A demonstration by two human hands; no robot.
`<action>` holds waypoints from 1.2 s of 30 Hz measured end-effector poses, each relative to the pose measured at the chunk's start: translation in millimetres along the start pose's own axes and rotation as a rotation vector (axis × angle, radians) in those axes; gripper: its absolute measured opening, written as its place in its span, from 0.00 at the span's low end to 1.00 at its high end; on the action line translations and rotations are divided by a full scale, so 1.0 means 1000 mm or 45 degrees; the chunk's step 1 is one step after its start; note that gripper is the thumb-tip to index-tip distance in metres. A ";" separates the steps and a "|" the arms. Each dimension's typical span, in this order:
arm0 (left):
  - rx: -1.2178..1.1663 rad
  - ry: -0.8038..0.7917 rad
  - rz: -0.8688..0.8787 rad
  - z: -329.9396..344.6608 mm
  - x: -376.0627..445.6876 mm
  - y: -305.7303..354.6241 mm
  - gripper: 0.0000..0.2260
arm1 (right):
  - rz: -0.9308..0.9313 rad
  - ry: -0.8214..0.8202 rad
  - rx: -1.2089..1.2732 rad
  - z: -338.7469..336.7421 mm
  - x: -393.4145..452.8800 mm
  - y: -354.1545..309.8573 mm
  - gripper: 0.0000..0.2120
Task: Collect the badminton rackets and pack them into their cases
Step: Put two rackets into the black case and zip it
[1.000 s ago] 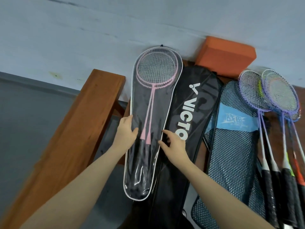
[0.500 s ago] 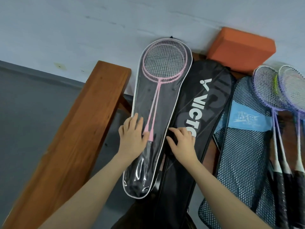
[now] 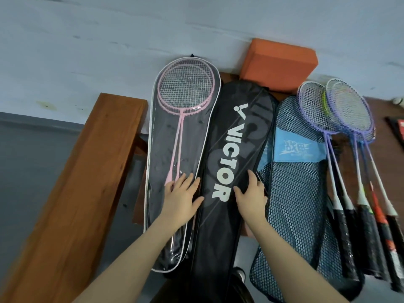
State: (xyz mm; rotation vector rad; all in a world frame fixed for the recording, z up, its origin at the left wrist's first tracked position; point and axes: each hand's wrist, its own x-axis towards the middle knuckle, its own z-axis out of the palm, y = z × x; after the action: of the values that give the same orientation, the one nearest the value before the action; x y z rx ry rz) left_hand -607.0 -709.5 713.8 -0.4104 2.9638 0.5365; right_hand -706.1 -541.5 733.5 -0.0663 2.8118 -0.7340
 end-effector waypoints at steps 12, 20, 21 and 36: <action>0.043 0.051 -0.003 0.003 -0.001 0.004 0.26 | -0.405 0.251 0.433 -0.068 -0.008 -0.010 0.27; -0.581 0.219 0.070 -0.044 0.018 0.060 0.24 | -0.590 0.313 0.407 -0.100 -0.014 -0.014 0.23; -0.681 0.248 0.095 -0.053 0.022 0.071 0.24 | -0.609 0.321 0.396 -0.103 -0.016 -0.010 0.23; -1.088 0.279 -0.058 -0.089 0.109 0.211 0.28 | -0.874 0.182 0.376 -0.190 0.004 0.056 0.14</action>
State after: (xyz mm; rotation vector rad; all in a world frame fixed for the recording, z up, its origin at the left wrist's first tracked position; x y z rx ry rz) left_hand -775.2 -578.0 850.0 -0.6185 2.7374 1.8476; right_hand -753.6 -402.3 865.8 -0.9936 2.7597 -1.3281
